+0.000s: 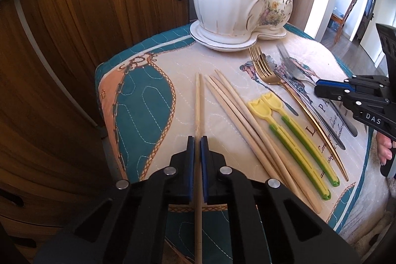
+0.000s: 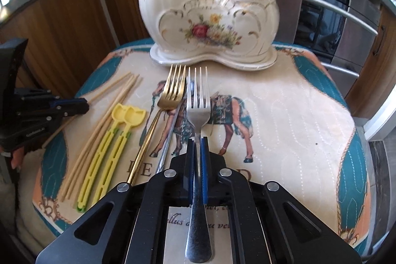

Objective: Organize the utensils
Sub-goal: 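Put the chopstick in the taller cup with left tool while right tool drops fork in shorter cup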

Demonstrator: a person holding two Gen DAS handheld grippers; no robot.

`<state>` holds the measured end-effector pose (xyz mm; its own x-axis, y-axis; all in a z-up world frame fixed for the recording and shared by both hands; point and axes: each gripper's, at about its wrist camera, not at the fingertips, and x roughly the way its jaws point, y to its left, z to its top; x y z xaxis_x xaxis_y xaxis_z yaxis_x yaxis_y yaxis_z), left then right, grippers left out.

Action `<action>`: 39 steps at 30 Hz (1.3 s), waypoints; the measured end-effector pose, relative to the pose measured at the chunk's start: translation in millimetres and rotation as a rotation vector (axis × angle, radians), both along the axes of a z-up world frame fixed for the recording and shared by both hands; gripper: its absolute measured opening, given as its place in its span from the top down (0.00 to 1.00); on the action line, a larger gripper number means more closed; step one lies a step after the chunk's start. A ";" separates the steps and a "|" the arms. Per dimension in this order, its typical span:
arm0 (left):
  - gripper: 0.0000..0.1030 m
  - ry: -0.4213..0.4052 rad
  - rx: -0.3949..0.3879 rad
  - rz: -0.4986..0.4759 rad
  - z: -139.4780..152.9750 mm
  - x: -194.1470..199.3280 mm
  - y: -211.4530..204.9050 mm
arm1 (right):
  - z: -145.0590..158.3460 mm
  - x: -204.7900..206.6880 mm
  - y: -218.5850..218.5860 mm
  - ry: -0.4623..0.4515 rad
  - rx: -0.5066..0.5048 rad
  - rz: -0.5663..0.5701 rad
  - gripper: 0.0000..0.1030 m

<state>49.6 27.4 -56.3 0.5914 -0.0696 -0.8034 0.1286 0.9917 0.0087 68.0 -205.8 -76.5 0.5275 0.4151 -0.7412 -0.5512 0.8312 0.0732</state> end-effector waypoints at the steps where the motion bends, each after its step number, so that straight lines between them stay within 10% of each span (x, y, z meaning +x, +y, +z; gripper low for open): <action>1: 0.95 -0.011 -0.003 0.004 2.4 -0.7 0.2 | 3.7 -2.0 -4.1 -0.014 0.030 0.001 0.94; 17: 0.95 -0.551 -0.276 -0.063 110.6 0.2 -10.2 | 96.0 -4.2 -25.8 -0.471 0.335 -0.072 0.94; 30: 0.95 -0.723 -0.357 -0.092 168.0 109.1 -35.6 | 128.2 122.4 -23.8 -0.456 0.547 -0.192 0.94; 39: 0.95 -0.721 -0.303 -0.042 140.8 139.1 -38.3 | 107.2 149.2 -5.9 -0.456 0.513 -0.209 0.94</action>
